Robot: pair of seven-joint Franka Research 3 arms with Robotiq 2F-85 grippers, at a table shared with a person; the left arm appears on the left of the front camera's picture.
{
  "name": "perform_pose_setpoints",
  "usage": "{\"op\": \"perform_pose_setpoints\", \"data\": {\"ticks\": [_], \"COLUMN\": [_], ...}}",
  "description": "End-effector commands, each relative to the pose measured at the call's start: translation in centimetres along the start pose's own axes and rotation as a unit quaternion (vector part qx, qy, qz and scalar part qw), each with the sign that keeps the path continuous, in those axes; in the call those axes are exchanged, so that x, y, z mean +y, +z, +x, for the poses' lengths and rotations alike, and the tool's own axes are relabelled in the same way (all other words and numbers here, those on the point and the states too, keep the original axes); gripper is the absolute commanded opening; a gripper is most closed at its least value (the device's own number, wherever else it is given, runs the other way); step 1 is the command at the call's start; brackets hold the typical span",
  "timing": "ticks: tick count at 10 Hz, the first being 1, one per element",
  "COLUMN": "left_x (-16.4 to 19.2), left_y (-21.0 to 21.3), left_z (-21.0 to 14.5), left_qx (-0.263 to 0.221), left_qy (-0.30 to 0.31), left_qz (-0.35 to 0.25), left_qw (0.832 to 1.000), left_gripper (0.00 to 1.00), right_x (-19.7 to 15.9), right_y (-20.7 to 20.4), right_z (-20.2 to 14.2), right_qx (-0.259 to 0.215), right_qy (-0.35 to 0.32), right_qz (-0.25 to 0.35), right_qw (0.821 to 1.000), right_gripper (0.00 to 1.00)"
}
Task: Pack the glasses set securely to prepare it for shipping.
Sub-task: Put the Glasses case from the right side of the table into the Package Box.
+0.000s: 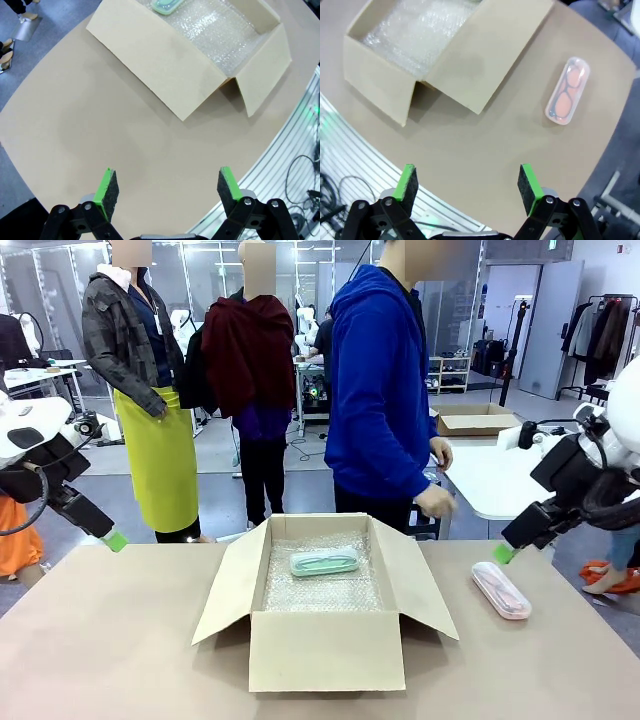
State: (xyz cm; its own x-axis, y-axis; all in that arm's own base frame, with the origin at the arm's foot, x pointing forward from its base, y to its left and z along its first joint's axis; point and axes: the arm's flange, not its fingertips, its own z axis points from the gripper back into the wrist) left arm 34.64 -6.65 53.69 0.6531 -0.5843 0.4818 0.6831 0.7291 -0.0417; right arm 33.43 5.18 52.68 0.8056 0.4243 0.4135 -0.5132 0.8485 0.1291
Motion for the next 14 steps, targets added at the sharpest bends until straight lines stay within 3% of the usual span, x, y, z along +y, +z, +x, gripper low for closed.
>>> {"op": "perform_pose_setpoints", "data": {"ticks": [1, 2, 4, 6, 8, 14], "left_x": [0.1, 0.1, 0.1, 0.1, 0.1, 0.1], "left_y": [0.2, 0.2, 0.2, 0.2, 0.2, 0.2], "left_z": [0.0, 0.0, 0.0, 0.0, 0.0, 0.0], "left_qx": [-0.005, -0.005, -0.005, -0.005, -0.005, -0.005], "left_qy": [-0.002, -0.002, -0.002, -0.002, -0.002, -0.002], "left_qz": [-0.004, -0.004, -0.004, -0.004, -0.004, -0.004], "left_qw": [1.000, 1.000, 1.000, 1.000, 1.000, 1.000], "left_gripper": [1.00, 1.00, 1.00, 1.00, 1.00, 1.00], "right_x": [-2.2, -3.7, -5.8, -8.1, -10.5, -15.8], "right_y": [-0.5, -0.8, -2.6, -5.4, -8.9, -18.1], "right_z": [3.0, 4.3, 6.4, 7.0, 7.2, 6.4], "right_qx": [0.020, 0.039, 0.069, 0.090, 0.096, 0.073], "right_qy": [-0.077, -0.100, -0.157, -0.184, -0.220, -0.194], "right_qz": [-0.001, -0.005, -0.070, -0.070, -0.114, -0.128], "right_qw": [0.997, 0.994, 0.983, 0.976, 0.964, 0.970], "right_gripper": [1.00, 1.00, 1.00, 1.00, 1.00, 1.00]}}
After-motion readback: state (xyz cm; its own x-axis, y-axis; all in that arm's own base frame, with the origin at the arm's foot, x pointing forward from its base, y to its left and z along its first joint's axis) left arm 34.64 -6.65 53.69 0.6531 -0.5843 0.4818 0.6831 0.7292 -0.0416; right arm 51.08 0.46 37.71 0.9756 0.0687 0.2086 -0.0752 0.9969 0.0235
